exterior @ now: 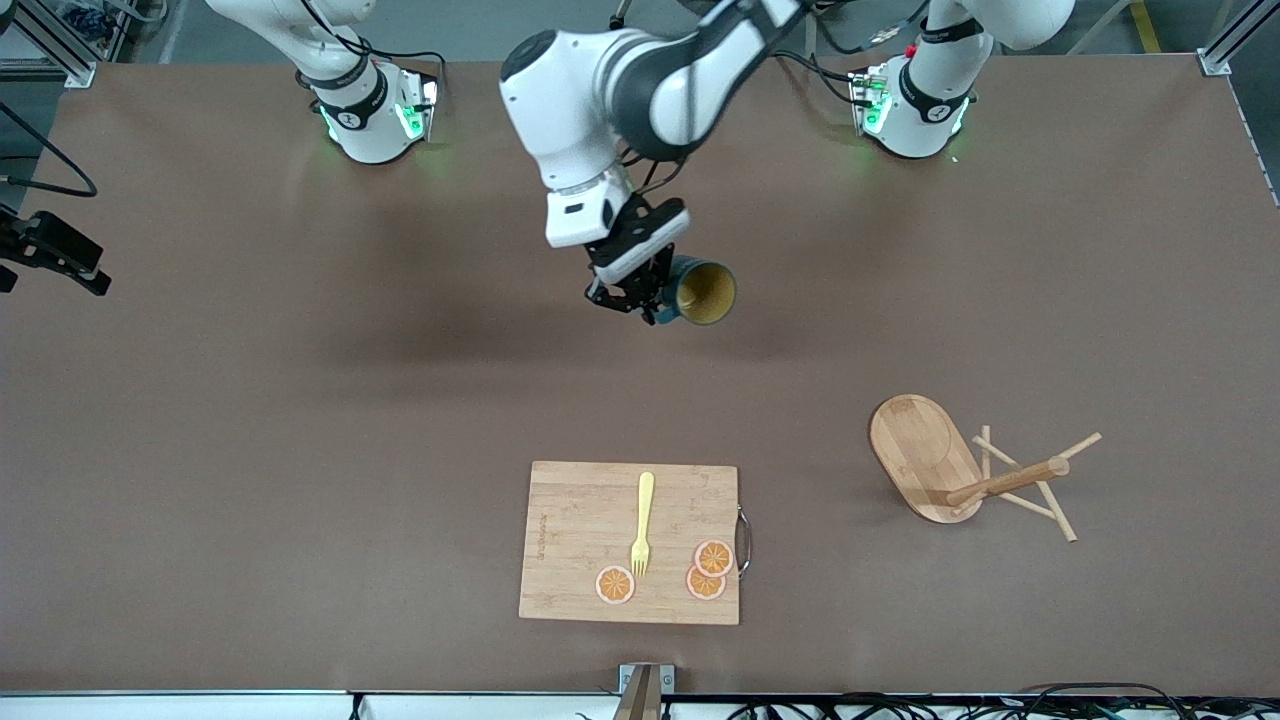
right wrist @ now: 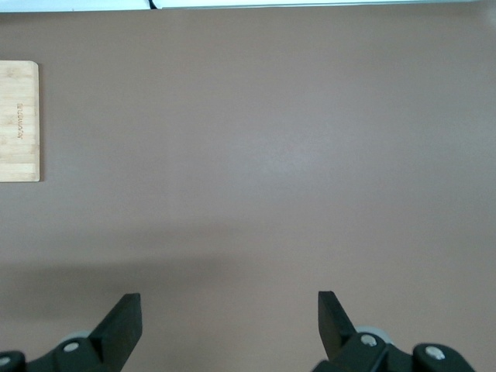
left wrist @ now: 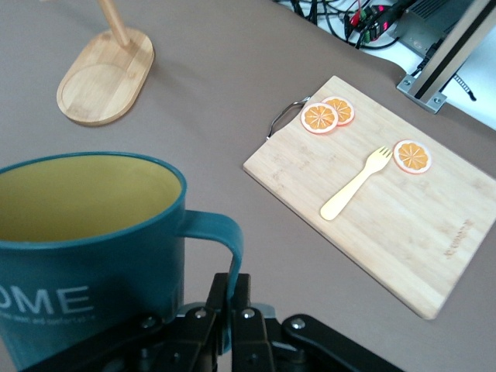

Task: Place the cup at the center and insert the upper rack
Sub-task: 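Carry the mug to the wooden mug tree with the left gripper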

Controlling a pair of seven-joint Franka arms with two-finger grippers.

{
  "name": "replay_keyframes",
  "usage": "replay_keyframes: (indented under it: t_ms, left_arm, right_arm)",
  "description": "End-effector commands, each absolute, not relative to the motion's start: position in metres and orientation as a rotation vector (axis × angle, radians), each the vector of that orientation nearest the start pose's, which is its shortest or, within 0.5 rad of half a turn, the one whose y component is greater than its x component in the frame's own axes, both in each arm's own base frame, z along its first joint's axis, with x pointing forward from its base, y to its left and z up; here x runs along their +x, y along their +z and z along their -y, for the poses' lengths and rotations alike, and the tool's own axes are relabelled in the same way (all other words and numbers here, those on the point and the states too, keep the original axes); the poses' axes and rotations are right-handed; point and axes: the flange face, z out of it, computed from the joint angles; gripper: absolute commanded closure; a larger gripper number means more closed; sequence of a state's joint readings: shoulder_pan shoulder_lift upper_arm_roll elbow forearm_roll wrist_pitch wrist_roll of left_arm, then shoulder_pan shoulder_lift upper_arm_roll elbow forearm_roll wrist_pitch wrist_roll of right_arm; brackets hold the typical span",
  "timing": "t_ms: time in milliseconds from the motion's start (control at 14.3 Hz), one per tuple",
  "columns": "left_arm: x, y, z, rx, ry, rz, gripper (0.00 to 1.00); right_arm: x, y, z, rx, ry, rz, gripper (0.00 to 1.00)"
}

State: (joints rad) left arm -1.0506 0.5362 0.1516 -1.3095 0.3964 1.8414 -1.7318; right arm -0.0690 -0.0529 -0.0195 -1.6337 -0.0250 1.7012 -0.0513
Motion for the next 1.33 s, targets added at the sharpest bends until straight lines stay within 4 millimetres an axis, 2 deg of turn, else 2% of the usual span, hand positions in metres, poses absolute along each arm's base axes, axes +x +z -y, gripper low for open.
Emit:
replay_keyframes:
  t_ms: [0,210,351,631,841,911,1052,1262]
  left_arm:
    - [0.471,0.500,0.508,-2.871,-0.483,1.113,1.00]
    - [0.501,0.539,0.455,-2.938,-0.267,1.282,1.00]
    - [0.517,0.552,0.421,-2.954,-0.152,1.376,1.00]
    - [0.553,0.562,0.363,-2.986,0.104,1.557,1.00]
    - [0.577,0.564,0.326,-3.060,0.323,1.628,1.00]
    - [0.585,0.559,0.310,-3.061,0.408,1.675,1.00]
    - [0.594,0.547,0.290,-3.032,0.548,1.770,1.00]
    - [0.608,0.529,0.254,-2.997,0.627,1.842,0.99]
  right_arm:
    - [0.547,0.639,0.050,-3.157,-0.202,-0.047,0.00]
    - [0.547,0.639,0.050,-3.156,-0.202,-0.049,0.00]
    - [0.547,0.639,0.050,-3.157,-0.202,-0.047,0.00]
    - [0.547,0.639,0.050,-3.156,-0.202,-0.052,0.00]
    - [0.547,0.639,0.050,-3.156,-0.202,-0.049,0.00]
    - [0.547,0.639,0.050,-3.156,-0.202,-0.052,0.00]
    - [0.547,0.639,0.050,-3.156,-0.202,-0.052,0.00]
    - [0.548,0.638,0.050,-3.155,-0.199,-0.052,0.00]
